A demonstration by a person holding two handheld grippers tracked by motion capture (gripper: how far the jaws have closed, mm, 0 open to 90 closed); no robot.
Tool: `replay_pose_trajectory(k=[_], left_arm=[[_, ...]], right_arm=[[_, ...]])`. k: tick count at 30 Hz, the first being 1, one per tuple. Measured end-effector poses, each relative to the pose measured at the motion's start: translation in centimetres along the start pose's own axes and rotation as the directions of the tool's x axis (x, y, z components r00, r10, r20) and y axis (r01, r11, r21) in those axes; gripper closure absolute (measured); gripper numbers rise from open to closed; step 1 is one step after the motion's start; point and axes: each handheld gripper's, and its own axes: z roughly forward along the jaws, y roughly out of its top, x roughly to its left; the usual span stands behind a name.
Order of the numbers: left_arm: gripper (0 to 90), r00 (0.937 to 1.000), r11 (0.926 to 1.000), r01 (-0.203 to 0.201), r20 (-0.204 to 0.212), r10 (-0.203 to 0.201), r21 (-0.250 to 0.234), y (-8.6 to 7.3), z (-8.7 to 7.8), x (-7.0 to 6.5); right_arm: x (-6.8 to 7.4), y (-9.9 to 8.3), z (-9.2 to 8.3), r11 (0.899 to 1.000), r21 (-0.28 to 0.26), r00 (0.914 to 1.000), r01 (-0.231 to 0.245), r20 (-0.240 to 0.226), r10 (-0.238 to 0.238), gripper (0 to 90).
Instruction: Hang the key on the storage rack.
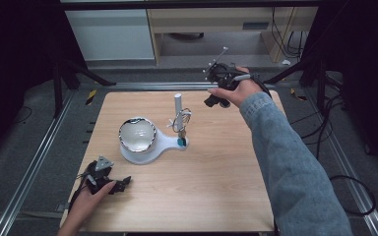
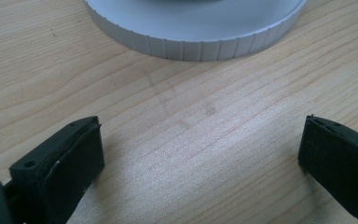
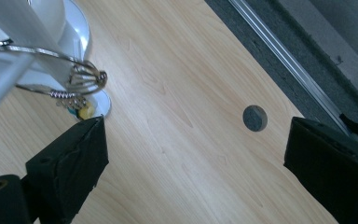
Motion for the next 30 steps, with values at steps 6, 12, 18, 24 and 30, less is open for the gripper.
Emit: replay_pose_trajectory(k=[6, 12, 18, 24, 30], left_arm=[[0.0, 1.0, 1.0, 0.0, -0.001, 0.0, 0.0, 0.0, 0.0, 0.0], [0.0, 1.0, 1.0, 0.0, -0.001, 0.0, 0.001, 0.0, 0.0, 0.0], [0.0, 1.0, 1.0, 0.0, -0.001, 0.0, 0.001, 0.0, 0.0, 0.0], [0.0, 1.0, 1.0, 0.0, -0.001, 0.0, 0.001, 0.0, 0.0, 0.0], [0.0, 1.0, 1.0, 0.0, 0.0, 0.0, -0.001, 0.0, 0.0, 0.0]], right_arm=[[-0.5, -2.5, 0.3, 0.999, 0.005, 0.9992, -0.035, 0.018, 0.035, 7.6], [-1.2, -4.8, 0.4, 0.999, 0.002, 0.9978, -0.05, 0.043, 0.05, 9.9], [-1.6, -6.7, 0.7, 0.998, -0.004, 0.9962, -0.058, 0.065, 0.058, 10.2], [-1.7, -8.5, 1.1, 0.998, -0.013, 0.9953, -0.064, 0.073, 0.064, 10.2], [-1.7, -10.5, 1.9, 0.997, -0.015, 0.9939, -0.078, 0.077, 0.079, 10.1]])
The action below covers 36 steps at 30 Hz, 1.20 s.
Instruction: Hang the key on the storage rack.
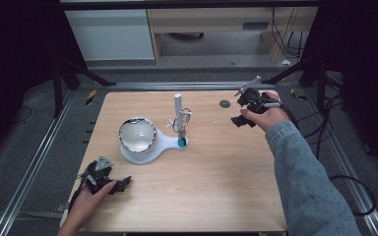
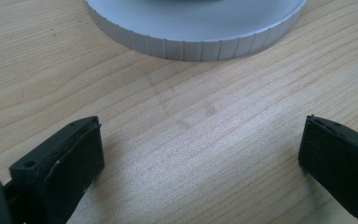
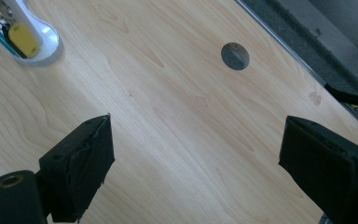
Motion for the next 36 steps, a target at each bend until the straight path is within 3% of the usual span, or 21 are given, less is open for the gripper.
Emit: replay_pose_trajectory(k=[12, 32, 36], left_arm=[[0.0, 1.0, 1.0, -0.002, 0.0, 0.002, 0.001, 0.0, 0.0, 0.0], [0.0, 1.0, 1.0, -0.003, 0.0, 0.003, 0.002, 0.0, 0.0, 0.0], [0.0, 1.0, 1.0, -0.003, -0.001, 0.003, 0.002, 0.0, 0.0, 0.0]], right_arm=[[0.8, -3.4, 1.3, 1.0, 0.001, 0.9998, -0.013, 0.013, 0.013, 9.7], [4.2, -9.0, 5.9, 0.997, 0.035, 0.9958, -0.066, -0.061, 0.068, 9.7], [4.6, -10.0, 6.8, 0.996, 0.024, 0.9947, -0.086, -0.054, 0.087, 9.0]])
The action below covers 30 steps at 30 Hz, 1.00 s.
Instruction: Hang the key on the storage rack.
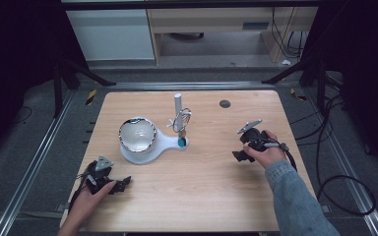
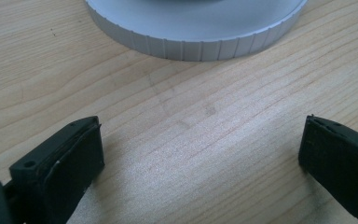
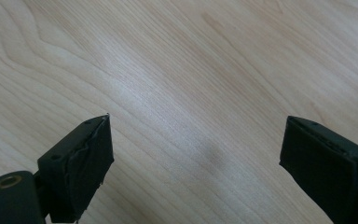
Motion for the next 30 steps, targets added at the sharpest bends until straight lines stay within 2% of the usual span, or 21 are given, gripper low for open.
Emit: replay_pose_trajectory(k=[6, 9, 15, 24, 30], left_arm=[[0.0, 1.0, 1.0, 0.0, 0.0, 0.0, 0.0, 0.0, 0.0, 0.0], [0.0, 1.0, 1.0, 0.0, 0.0, 0.0, 0.0, 0.0, 0.0, 0.0], [0.0, 1.0, 1.0, 0.0, 0.0, 0.0, 0.0, 0.0, 0.0, 0.0], [0.0, 1.0, 1.0, 0.0, 0.001, 0.0, -0.001, 0.0, 0.0, 0.0], [0.0, 1.0, 1.0, 0.0, 0.0, 0.0, 0.0, 0.0, 0.0, 0.0]], right_arm=[[-0.8, -1.5, 1.1, 0.997, -0.028, 0.9971, -0.071, 0.024, 0.072, 8.2], [-1.2, -2.1, 1.5, 0.992, -0.054, 0.9925, -0.114, 0.038, 0.116, 8.0], [-1.8, -3.0, 2.1, 0.983, -0.089, 0.9855, -0.161, 0.039, 0.165, 7.7], [-1.8, -3.4, 2.9, 0.976, -0.117, 0.9817, -0.184, 0.027, 0.188, 7.1], [-1.7, -3.5, 3.5, 0.976, -0.107, 0.9814, -0.188, 0.018, 0.191, 6.1]])
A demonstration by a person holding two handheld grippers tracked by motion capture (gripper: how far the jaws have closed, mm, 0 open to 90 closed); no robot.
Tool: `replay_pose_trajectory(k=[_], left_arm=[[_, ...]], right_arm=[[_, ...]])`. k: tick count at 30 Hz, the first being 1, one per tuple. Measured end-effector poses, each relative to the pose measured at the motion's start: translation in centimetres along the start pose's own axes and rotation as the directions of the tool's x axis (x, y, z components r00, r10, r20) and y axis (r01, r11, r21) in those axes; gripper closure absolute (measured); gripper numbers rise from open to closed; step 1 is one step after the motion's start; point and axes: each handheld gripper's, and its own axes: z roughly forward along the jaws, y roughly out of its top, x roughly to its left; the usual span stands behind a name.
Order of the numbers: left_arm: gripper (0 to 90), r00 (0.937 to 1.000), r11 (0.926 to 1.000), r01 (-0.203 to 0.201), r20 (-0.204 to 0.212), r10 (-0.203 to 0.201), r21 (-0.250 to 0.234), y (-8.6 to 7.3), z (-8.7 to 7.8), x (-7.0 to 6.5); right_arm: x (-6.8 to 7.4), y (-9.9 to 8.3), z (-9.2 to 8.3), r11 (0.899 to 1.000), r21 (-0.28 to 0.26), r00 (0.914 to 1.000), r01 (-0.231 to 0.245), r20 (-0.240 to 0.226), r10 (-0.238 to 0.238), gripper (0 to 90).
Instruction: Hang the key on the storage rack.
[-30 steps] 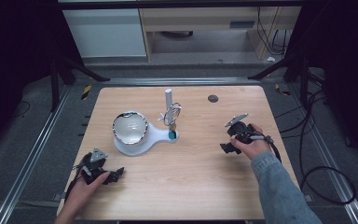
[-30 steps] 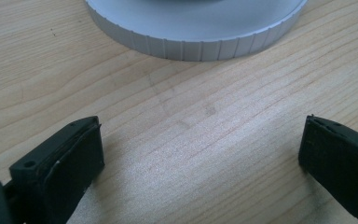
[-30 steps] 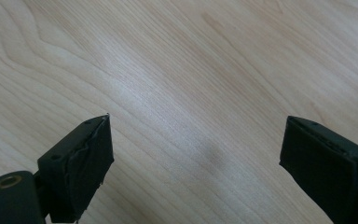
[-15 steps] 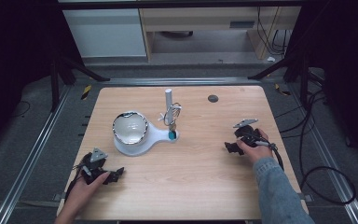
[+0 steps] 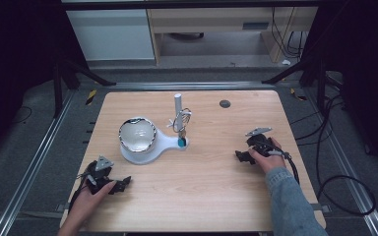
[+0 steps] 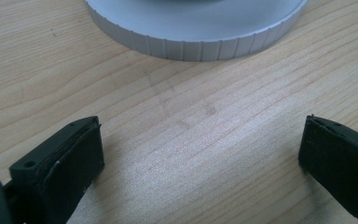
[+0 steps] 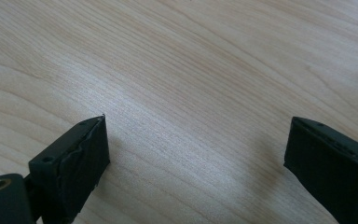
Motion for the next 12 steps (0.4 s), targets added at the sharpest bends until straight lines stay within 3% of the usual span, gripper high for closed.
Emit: replay_pose_trajectory(k=[6, 12], left_arm=[[0.0, 1.0, 1.0, 0.0, 0.0, 0.0, 0.0, 0.0, 0.0, 0.0], [0.0, 1.0, 1.0, 0.0, -0.001, 0.0, 0.0, 0.0, 0.0, 0.0]], right_arm=[[-0.3, -0.5, 0.4, 0.998, -0.028, 0.9984, -0.05, -0.027, 0.049, 2.6], [-0.4, -1.3, 0.5, 0.994, -0.091, 0.9976, -0.068, -0.016, 0.067, 0.6]])
